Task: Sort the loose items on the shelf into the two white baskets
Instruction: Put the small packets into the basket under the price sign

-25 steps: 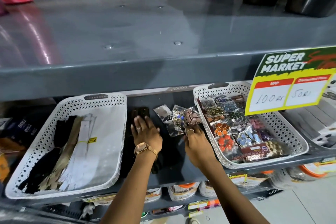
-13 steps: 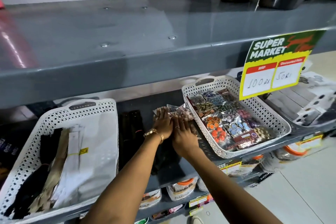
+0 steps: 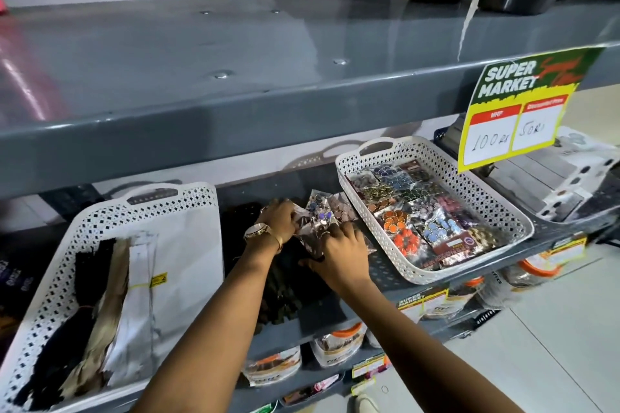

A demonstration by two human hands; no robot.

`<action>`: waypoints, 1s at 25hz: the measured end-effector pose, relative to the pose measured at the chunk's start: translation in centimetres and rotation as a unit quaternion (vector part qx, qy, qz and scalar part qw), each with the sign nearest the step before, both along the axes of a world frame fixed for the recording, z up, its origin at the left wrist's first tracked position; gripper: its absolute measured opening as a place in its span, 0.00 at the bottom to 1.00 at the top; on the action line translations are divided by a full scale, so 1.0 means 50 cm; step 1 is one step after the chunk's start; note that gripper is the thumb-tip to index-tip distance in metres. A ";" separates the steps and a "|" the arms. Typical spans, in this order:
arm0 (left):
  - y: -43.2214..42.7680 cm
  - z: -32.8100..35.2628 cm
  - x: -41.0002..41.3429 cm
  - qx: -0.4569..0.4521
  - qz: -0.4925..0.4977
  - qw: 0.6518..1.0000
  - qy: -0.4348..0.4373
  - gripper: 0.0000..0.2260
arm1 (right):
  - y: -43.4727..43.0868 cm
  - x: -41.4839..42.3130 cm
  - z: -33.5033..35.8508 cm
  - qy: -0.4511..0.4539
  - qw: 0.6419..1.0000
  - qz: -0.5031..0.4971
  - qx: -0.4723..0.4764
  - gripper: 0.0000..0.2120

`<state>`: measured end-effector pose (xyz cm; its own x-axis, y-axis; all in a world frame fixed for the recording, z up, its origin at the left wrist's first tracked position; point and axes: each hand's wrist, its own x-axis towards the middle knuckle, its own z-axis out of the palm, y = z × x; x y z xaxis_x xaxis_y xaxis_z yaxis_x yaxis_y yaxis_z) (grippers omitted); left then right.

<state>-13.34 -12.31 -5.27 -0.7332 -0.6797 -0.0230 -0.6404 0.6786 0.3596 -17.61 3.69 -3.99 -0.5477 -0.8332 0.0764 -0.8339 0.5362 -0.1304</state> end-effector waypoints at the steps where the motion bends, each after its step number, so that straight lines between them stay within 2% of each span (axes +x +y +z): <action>1: 0.001 0.006 0.004 0.002 0.002 1.000 0.005 0.06 | -0.003 0.005 0.001 0.006 1.000 -0.003 -0.003 0.21; 3: -0.007 0.014 0.009 0.004 0.014 1.000 0.003 0.08 | -0.008 0.022 0.006 0.026 0.999 0.019 -0.005 0.14; 6: -0.022 0.031 0.017 0.065 0.078 0.994 0.026 0.20 | -0.012 0.037 0.009 0.023 0.997 0.072 -0.002 0.12; 8: -0.025 0.039 0.016 0.146 0.107 0.981 0.072 0.18 | -0.010 0.028 0.022 -0.004 0.999 0.045 -0.005 0.11; 11: 0.003 0.048 0.020 0.311 0.161 0.923 0.162 0.08 | 0.005 0.005 0.048 -0.030 1.000 0.001 0.002 0.08; 12: 0.008 0.049 0.022 0.329 0.186 0.907 0.189 0.07 | 0.011 -0.002 0.057 -0.024 1.000 -0.008 -0.005 0.08; 14: 0.010 0.055 0.033 0.340 0.229 0.883 0.228 0.11 | 0.022 -0.018 0.067 -0.049 0.996 -0.020 -0.075 0.09; 15: 0.010 0.062 0.041 0.349 0.246 0.868 0.252 0.13 | 0.028 -0.027 0.069 -0.096 0.987 -0.027 -0.127 0.10; 16: 0.010 0.071 0.050 0.365 0.255 0.851 0.279 0.14 | 0.034 -0.041 0.069 -0.186 0.963 -0.041 -0.189 0.10; 17: 0.010 0.081 0.059 0.390 0.260 0.828 0.307 0.13 | 0.040 -0.055 0.074 -0.323 0.909 -0.068 -0.254 0.10; 18: 0.011 0.089 0.068 0.421 0.259 0.802 0.334 0.12 | 0.047 -0.072 0.081 -0.477 0.819 -0.104 -0.302 0.10; 19: 0.014 0.098 0.075 0.453 0.251 0.777 0.357 0.11 | 0.056 -0.085 0.090 -0.614 0.702 -0.136 -0.335 0.11; 20: 0.020 0.104 0.077 0.483 0.240 0.757 0.370 0.12 | 0.066 -0.097 0.100 -0.712 0.586 -0.159 -0.354 0.11; 21: 0.026 0.110 0.076 0.506 0.224 0.745 0.373 0.16 | 0.074 -0.107 0.106 -0.769 0.498 -0.172 -0.363 0.12; 22: 0.036 0.117 0.071 0.523 0.204 0.740 0.370 0.20 | 0.083 -0.116 0.113 -0.798 0.443 -0.172 -0.370 0.11; 23: 0.047 0.124 0.061 0.534 0.183 0.741 0.363 0.24 | 0.091 -0.126 0.116 -0.811 0.416 -0.163 -0.378 0.12; 24: 0.061 0.130 0.047 0.542 0.159 0.746 0.354 0.26 | 0.099 -0.135 0.119 -0.812 0.410 -0.151 -0.387 0.14; 25: 0.077 0.138 0.033 0.545 0.138 0.751 0.346 0.27 | 0.108 -0.143 0.123 -0.806 0.422 -0.145 -0.388 0.14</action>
<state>-11.71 -8.47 1.63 -0.6607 -0.6622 -0.3535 -0.1057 -0.3841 0.9172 -24.76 9.09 2.15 -0.4798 -0.7796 -0.4025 0.7607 -0.1411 -0.6336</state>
